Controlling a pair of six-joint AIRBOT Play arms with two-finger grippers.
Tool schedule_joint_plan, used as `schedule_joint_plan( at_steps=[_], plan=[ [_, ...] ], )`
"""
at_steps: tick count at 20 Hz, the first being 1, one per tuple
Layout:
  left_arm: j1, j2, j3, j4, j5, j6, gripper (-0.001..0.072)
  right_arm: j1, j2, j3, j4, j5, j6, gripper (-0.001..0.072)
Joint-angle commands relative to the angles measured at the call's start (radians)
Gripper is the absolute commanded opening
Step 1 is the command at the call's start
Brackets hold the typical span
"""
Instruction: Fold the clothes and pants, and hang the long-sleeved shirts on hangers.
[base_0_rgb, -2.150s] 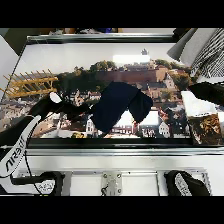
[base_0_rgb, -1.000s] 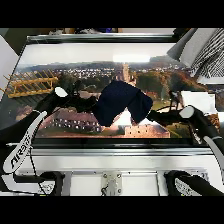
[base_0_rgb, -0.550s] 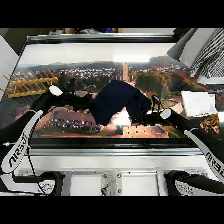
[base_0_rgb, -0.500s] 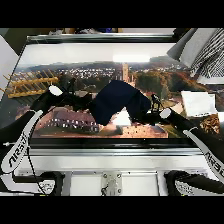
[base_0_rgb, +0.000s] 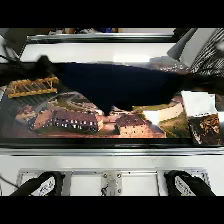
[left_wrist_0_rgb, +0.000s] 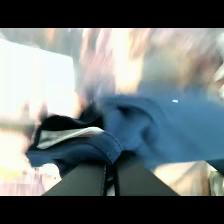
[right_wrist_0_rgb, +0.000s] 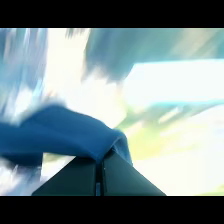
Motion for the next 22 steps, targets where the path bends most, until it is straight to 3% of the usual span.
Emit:
schedule_joint_plan(
  at_steps=[1, 5, 13, 15, 19, 22],
  plan=[
    [0.088, 0.220, 0.145, 0.013, -0.033, -0.001, 0.0013, -0.167, 0.192, 0.187, -0.074, 0.093, 0.001, 0.0007],
    [0.094, 0.394, 0.163, 0.009, -0.024, -0.014, 0.0013, -0.206, 0.316, 0.194, -0.064, 0.126, 0.020, 0.0007],
    [0.095, 0.605, -0.065, 0.003, -0.067, -0.188, 0.0013, -0.204, 0.338, 0.229, 0.164, 0.113, 0.000, 0.0005],
    [0.094, 0.626, -0.132, 0.003, -0.120, -0.257, 0.0013, -0.201, 0.298, 0.266, 0.221, 0.099, 0.000, 0.0004],
    [0.094, 0.570, -0.291, 0.005, -0.148, -0.272, 0.0012, -0.117, 0.106, 0.294, 0.268, 0.065, -0.008, 0.0004],
    [0.076, 0.409, -0.399, 0.006, -0.032, -0.183, 0.0012, 0.068, -0.135, 0.294, 0.223, -0.057, -0.049, 0.0004]
  ],
)
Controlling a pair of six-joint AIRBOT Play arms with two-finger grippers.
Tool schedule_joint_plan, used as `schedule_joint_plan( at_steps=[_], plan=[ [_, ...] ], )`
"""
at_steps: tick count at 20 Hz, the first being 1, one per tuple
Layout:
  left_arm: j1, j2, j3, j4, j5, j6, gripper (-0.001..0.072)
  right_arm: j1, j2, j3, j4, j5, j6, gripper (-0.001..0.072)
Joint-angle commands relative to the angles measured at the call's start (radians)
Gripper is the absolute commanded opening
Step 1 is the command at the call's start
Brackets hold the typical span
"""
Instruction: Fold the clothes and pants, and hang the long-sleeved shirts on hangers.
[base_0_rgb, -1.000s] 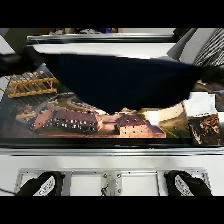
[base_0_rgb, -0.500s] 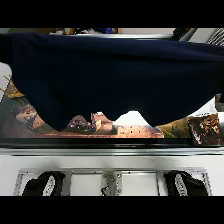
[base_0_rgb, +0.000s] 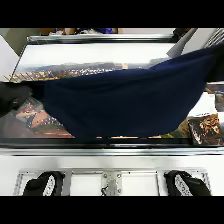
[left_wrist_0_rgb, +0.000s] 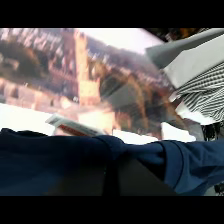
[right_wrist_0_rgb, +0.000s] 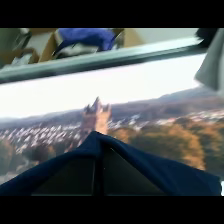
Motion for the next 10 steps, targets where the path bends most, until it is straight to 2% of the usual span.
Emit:
schedule_joint_plan(
  at_steps=[1, 3, 5, 6, 7, 8, 10],
  plan=[
    [-0.034, -0.182, -0.120, 0.003, 0.160, 0.089, 0.0013, 0.193, -0.275, 0.009, -0.075, -0.201, -0.032, 0.0004],
    [-0.078, -0.362, -0.123, 0.005, 0.362, 0.139, 0.0013, 0.278, -0.433, 0.009, -0.198, -0.420, -0.020, 0.0004],
    [-0.106, -0.569, -0.056, 0.003, 0.491, 0.154, 0.0013, 0.316, -0.554, 0.026, -0.210, -0.566, -0.013, 0.0009],
    [-0.108, -0.680, 0.007, 0.001, 0.496, 0.153, 0.0111, 0.319, -0.596, 0.043, -0.190, -0.593, -0.014, 0.0099],
    [-0.104, -0.783, 0.082, -0.014, 0.449, 0.147, 0.0500, 0.317, -0.625, 0.061, -0.156, -0.600, -0.013, 0.0404],
    [-0.089, -0.866, 0.155, -0.033, 0.383, 0.143, 0.0706, 0.308, -0.634, 0.072, -0.142, -0.600, -0.014, 0.0659],
    [-0.058, -0.979, 0.282, -0.047, 0.244, 0.145, 0.0705, 0.280, -0.607, 0.077, -0.143, -0.571, -0.014, 0.0669]
  ],
)
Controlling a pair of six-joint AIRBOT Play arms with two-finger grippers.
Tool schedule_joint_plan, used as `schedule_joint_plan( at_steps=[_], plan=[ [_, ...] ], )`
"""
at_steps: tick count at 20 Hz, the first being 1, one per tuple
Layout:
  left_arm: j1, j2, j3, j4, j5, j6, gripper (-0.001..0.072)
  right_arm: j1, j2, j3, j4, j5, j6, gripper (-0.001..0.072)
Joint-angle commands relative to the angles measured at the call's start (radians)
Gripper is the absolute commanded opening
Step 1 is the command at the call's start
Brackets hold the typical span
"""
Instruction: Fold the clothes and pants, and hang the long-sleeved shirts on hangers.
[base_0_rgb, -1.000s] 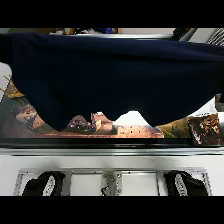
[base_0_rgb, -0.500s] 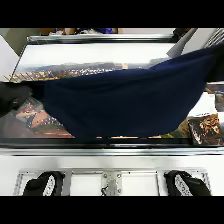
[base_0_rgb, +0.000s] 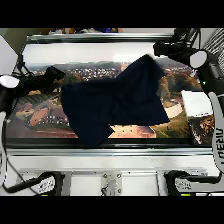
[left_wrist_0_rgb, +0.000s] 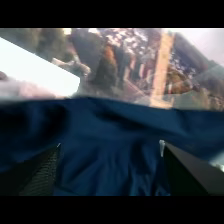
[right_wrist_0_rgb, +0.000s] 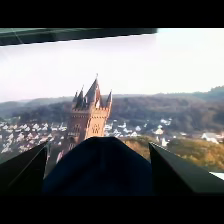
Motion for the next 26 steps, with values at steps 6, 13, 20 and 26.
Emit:
schedule_joint_plan(
  at_steps=[6, 13, 20, 26],
  plan=[
    [0.069, -0.135, 0.016, 0.289, -0.252, 0.042, 0.0705, -0.135, 0.199, -0.066, 0.006, 0.264, -0.125, 0.0468],
    [0.076, -0.044, -0.380, 0.305, -0.145, 0.025, 0.0705, -0.117, 0.465, -0.430, 0.077, 0.351, -0.124, 0.0467],
    [0.022, -0.046, -0.444, 0.202, -0.075, 0.029, 0.0704, -0.112, 0.490, -0.476, 0.113, 0.359, -0.123, 0.0467],
    [-0.129, -0.076, -0.443, 0.211, -0.081, 0.029, 0.0410, -0.138, 0.490, -0.476, 0.141, 0.407, -0.120, 0.0467]
  ],
)
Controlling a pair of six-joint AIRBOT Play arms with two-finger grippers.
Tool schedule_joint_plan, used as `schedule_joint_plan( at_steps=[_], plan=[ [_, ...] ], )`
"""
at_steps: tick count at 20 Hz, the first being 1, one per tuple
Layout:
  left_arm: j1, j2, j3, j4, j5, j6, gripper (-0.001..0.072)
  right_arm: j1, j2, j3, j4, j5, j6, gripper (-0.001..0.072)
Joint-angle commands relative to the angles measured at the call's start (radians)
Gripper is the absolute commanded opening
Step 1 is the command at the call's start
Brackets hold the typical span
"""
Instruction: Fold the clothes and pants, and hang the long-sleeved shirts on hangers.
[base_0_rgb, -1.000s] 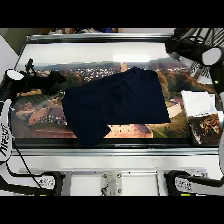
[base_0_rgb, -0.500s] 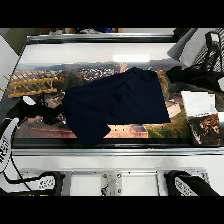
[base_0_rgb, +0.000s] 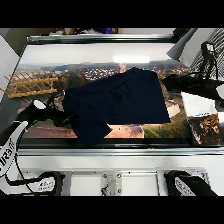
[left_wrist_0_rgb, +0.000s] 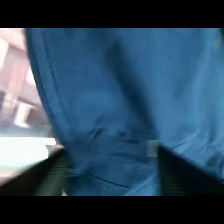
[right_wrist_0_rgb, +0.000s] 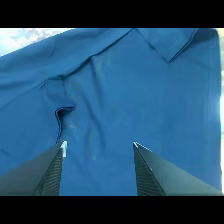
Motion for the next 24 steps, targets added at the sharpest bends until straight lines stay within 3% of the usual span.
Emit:
schedule_joint_plan(
  at_steps=[1, 2, 3, 5, 7, 10, 14, 21, 24],
  plan=[
    [-0.064, 0.000, -0.003, 0.010, 0.002, 0.003, 0.0220, -0.044, 0.001, -0.002, 0.008, 0.071, 0.002, 0.0468],
    [-0.065, 0.015, -0.003, 0.010, 0.006, 0.010, 0.0070, -0.079, 0.002, -0.007, 0.008, 0.110, 0.003, 0.0468],
    [-0.063, 0.034, -0.003, 0.012, 0.011, 0.011, 0.0013, -0.129, 0.002, -0.022, 0.008, 0.157, 0.019, 0.0467],
    [-0.063, 0.081, -0.003, 0.036, 0.010, 0.012, 0.0013, -0.252, 0.002, -0.090, -0.005, 0.228, 0.064, 0.0467],
    [-0.064, 0.127, -0.003, 0.077, 0.004, 0.012, 0.0013, -0.380, 0.001, -0.217, -0.067, 0.236, 0.190, 0.0467],
    [-0.063, 0.176, -0.003, 0.114, -0.001, 0.013, 0.0013, -0.522, -0.017, -0.441, -0.105, 0.125, 0.342, 0.0468],
    [-0.064, 0.179, -0.003, 0.113, -0.002, 0.013, 0.0013, -0.517, -0.090, -0.609, 0.041, -0.102, 0.334, 0.0467],
    [-0.064, 0.174, -0.003, 0.113, 0.000, 0.013, 0.0013, -0.253, -0.231, -0.609, 0.305, -0.366, 0.211, 0.0467],
    [-0.063, 0.174, -0.003, 0.113, 0.000, 0.013, 0.0013, -0.164, -0.248, -0.608, 0.343, -0.451, 0.195, 0.0466]
  ],
)
